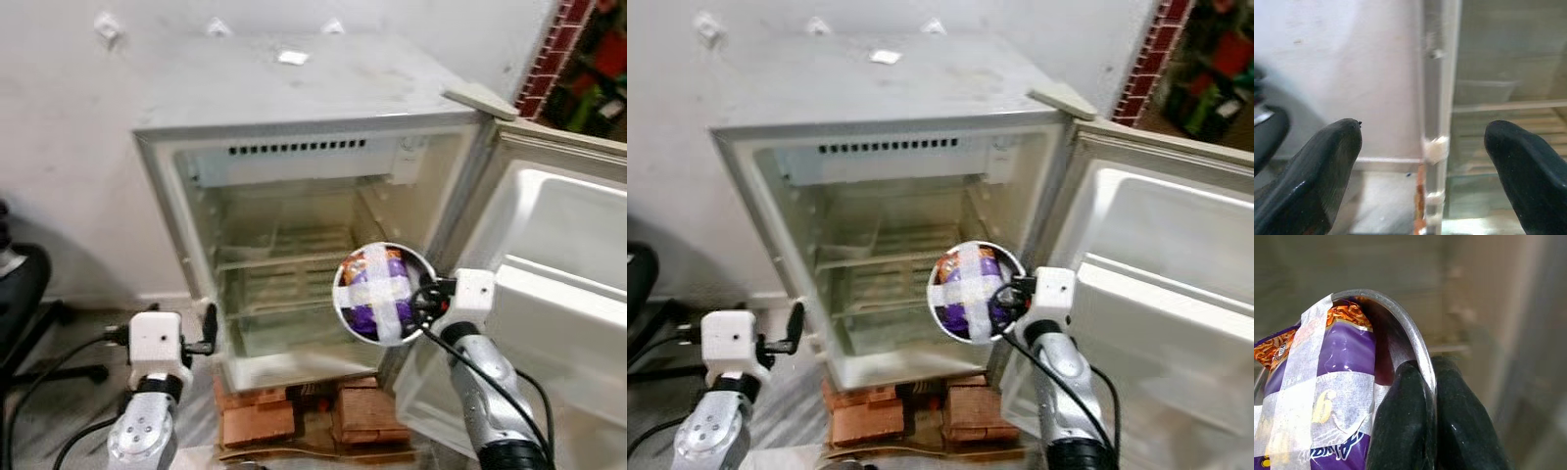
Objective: Restocking fridge
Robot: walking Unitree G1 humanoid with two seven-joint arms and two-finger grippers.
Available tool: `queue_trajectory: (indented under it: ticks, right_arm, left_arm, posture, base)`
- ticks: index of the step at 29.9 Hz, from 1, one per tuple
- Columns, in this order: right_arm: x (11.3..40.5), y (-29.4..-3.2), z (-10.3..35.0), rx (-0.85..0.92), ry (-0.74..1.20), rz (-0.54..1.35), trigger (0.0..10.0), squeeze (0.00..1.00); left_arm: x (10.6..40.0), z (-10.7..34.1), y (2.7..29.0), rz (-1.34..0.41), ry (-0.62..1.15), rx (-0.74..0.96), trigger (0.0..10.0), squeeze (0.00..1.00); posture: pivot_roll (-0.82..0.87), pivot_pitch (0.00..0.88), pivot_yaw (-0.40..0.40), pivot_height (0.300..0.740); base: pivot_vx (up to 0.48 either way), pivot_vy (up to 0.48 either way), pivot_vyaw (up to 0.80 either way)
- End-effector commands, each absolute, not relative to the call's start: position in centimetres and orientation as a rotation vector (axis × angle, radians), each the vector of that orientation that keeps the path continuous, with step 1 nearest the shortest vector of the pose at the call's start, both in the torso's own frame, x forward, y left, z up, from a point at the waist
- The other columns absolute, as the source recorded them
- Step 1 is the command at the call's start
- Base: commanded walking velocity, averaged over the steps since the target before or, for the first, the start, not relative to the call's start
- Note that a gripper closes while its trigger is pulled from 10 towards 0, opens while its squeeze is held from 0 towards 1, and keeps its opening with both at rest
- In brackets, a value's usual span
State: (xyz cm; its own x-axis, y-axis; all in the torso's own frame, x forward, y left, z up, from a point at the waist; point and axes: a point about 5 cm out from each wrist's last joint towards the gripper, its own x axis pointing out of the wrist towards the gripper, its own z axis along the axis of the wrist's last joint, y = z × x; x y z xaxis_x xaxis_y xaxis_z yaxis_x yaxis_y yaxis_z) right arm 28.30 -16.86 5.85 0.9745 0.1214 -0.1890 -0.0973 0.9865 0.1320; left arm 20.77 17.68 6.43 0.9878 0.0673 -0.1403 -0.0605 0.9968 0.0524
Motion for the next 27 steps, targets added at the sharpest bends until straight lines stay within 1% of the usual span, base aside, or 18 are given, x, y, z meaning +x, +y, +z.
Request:
queue_trajectory:
  ticks: [1, 6, 17, 27]
  right_arm:
    - [28.95, -17.3, 6.93, 0.116, 0.16, 0.104, 10.0, 0.0]
    - [28.93, -17.64, 6.9, 0.108, 0.161, 0.098, 10.0, 0.0]
    - [28.9, -17.49, 6.71, 0.106, 0.167, 0.099, 10.0, 0.0]
    - [28.99, -17.63, 6.69, 0.099, 0.167, 0.087, 10.0, 0.0]
  left_arm:
    - [20.93, 6.74, 17.58, 0.063, 0.135, 0.046, 10.0, 0.0]
    - [21.03, 6.59, 17.53, 0.058, 0.141, 0.041, 10.0, 0.0]
    - [21.22, 6.39, 17.58, 0.054, 0.147, 0.042, 10.0, 0.0]
    - [21.27, 6.37, 17.61, 0.05, 0.142, 0.046, 10.0, 0.0]
  posture:
    - [0.08, 0.0, -0.032, 0.74]
    - [0.07, 0.0, -0.029, 0.74]
    - [0.08, 0.0, -0.028, 0.74]
    - [0.08, 0.0, -0.027, 0.74]
  base:
    - [0.0, 0.0, 0.0]
    - [0.0, 0.0, 0.0]
    - [0.0, 0.295, 0.0]
    - [0.0, 0.027, 0.0]
